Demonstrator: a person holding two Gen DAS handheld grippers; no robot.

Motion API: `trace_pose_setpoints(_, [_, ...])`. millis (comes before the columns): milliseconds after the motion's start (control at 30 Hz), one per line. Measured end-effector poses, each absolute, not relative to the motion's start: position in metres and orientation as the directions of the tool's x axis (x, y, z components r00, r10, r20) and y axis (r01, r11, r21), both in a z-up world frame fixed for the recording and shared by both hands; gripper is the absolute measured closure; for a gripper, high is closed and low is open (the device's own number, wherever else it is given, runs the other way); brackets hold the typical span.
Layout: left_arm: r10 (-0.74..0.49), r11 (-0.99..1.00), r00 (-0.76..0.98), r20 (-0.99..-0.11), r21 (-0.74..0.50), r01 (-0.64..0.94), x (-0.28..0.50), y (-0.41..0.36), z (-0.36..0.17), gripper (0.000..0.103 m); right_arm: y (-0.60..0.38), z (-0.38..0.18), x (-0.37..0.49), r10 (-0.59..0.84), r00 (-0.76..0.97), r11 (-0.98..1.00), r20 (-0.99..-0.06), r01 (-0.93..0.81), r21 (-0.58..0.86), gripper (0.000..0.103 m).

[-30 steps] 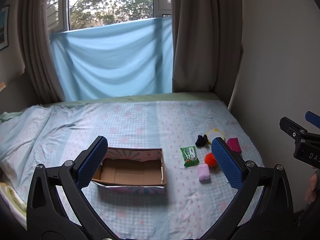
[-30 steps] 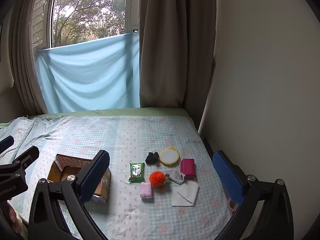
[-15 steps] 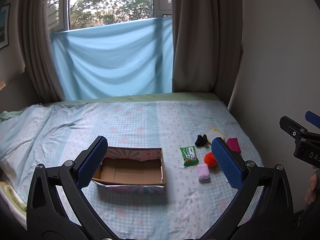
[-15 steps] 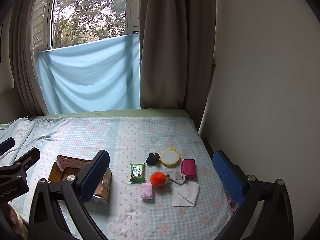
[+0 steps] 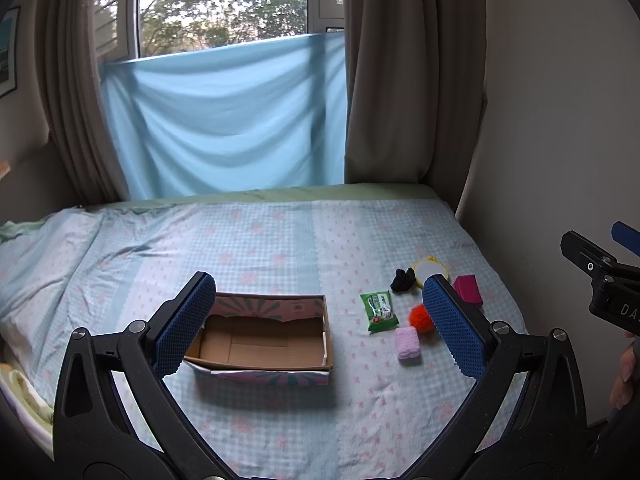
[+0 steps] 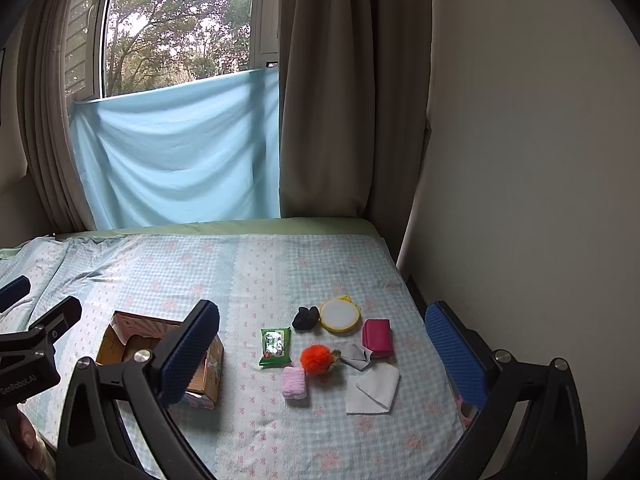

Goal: Organize soft objects

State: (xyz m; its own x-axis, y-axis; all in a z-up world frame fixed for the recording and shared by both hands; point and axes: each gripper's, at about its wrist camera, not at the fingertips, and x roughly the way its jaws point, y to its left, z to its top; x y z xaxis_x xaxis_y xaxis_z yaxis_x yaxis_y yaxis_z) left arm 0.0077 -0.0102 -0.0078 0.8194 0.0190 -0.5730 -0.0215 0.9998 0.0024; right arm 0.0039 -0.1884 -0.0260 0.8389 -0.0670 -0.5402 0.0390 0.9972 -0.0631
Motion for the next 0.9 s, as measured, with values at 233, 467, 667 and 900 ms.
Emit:
trace_pose_setpoints(233, [0.017,1.000,0.818,-0.575,-0.002,-0.022,0.0080,-0.0088,-0.0092,0.000,-0.1888,-0.0259,0.0042,-0.066,0.838,0.997,-0.541,0.037,-0.063,0.000])
trace_pose_setpoints(467, [0.017,1.000,0.816,-0.577,-0.005,-0.024,0.0111,-0.0067,-0.0101,0.000,-0.1894,-0.0257,0.0053,-0.065,0.839,0.997,-0.540,0.038,-0.062,0.000])
trace_pose_setpoints(667, [0.016,1.000,0.815,-0.579,-0.006,-0.025,0.0137,-0.0040,-0.0097,0.000,-0.1887,-0.0260,0.0059,-0.065,0.839,0.997,-0.540,0.038,-0.062,0.000])
trace_pose_setpoints(900, [0.014,1.000,0.815,-0.579,-0.010,-0.024,0.0156,-0.0005,-0.0109,0.000,-0.1884,-0.0261,0.0058,-0.066,0.839,0.997,-0.540,0.038,-0.063,0.000])
